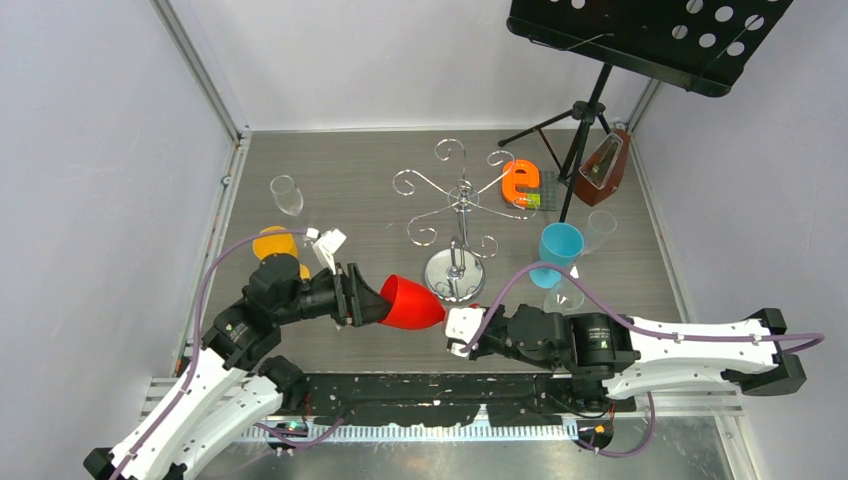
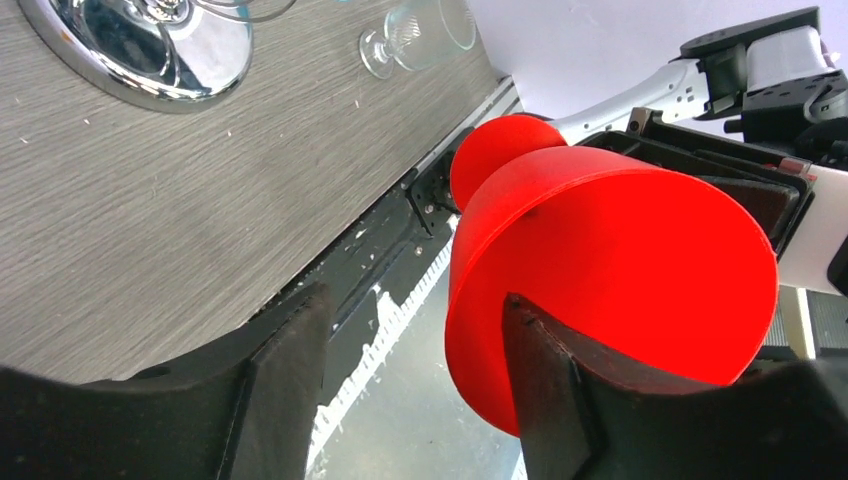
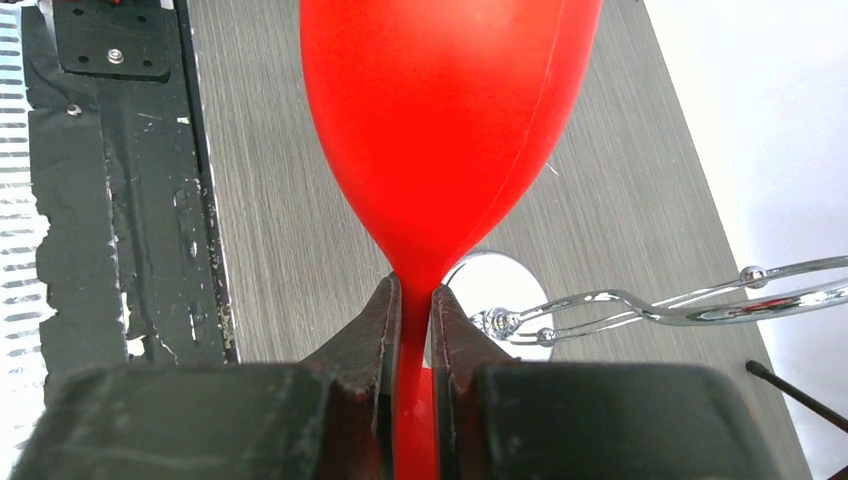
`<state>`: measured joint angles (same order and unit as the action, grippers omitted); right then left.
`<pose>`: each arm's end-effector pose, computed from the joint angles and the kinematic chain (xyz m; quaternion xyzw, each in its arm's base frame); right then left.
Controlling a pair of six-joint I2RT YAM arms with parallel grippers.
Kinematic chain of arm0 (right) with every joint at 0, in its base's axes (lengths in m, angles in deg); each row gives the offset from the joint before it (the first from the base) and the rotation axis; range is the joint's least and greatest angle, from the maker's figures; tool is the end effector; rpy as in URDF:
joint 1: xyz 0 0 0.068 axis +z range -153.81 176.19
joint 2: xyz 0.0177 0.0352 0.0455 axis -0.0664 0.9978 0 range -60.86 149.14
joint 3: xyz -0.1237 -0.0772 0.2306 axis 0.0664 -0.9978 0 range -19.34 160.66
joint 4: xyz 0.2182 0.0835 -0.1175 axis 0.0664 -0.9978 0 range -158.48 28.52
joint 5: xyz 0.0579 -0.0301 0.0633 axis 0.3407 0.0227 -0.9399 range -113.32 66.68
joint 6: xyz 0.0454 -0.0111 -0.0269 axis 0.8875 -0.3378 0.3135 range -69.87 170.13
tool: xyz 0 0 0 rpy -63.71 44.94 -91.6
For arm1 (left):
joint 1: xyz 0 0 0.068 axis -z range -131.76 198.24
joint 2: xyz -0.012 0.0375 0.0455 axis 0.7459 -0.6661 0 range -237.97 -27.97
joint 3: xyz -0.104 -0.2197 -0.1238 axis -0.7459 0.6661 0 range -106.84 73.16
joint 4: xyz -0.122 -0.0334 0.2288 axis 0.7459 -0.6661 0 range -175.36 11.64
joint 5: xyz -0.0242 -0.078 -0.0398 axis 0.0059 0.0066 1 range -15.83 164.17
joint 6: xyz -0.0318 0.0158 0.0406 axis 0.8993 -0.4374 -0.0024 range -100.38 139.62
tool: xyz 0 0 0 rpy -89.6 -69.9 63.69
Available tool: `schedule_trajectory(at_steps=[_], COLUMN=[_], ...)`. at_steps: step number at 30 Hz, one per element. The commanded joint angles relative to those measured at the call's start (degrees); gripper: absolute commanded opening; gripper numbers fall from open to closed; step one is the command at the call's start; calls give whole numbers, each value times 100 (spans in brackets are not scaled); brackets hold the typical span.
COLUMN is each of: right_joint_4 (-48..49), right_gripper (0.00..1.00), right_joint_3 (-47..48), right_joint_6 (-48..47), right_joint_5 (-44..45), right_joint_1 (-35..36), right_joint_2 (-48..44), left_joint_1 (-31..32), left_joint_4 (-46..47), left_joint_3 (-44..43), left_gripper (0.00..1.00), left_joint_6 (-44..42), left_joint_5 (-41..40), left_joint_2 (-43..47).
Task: Take the wine glass off the wine glass rack
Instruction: Place the wine glass at the center of the board.
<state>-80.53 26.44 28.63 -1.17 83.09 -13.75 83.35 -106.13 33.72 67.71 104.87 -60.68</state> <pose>0.0234 0.1860 0.3240 -0.5893 0.5603 0.1699 0.5567 0.0972 -0.0906 0.3069 0.0590 0.8067 -0.5257 0.2633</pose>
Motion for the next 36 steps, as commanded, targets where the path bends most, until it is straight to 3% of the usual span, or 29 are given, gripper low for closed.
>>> schedule_trajectory(at_steps=[1, 10, 15, 20, 24, 27, 36], right_joint_4=[556, 741, 672, 314, 229, 161, -35], right_gripper=[6, 6, 9, 43, 55, 69, 77], right_joint_3=[249, 108, 107, 318, 329, 315, 326], right_joint_6=[-132, -147, -26, 199, 352, 476, 1049], right_joint_5=[140, 364, 547, 808, 866, 939, 1127], right_joint_1=[17, 12, 12, 12, 12, 12, 12], right_joint_2=[72, 207, 282, 310, 134, 17, -347], left_joint_1=[-110, -224, -242, -243, -246, -242, -242], left_joint_4=[83, 35, -192, -893, -1405, -1820, -2734], left_joint_3=[46, 77, -53, -482, -855, -1112, -1926], left_gripper=[50, 0, 0, 0, 0, 0, 0], left_joint_6=[-52, -68, -273, -704, -1074, -1319, -2015], left_joint_5=[332, 472, 352, -213, -688, -1171, -2776], left_joint_2=[81, 98, 54, -49, -157, -214, -790])
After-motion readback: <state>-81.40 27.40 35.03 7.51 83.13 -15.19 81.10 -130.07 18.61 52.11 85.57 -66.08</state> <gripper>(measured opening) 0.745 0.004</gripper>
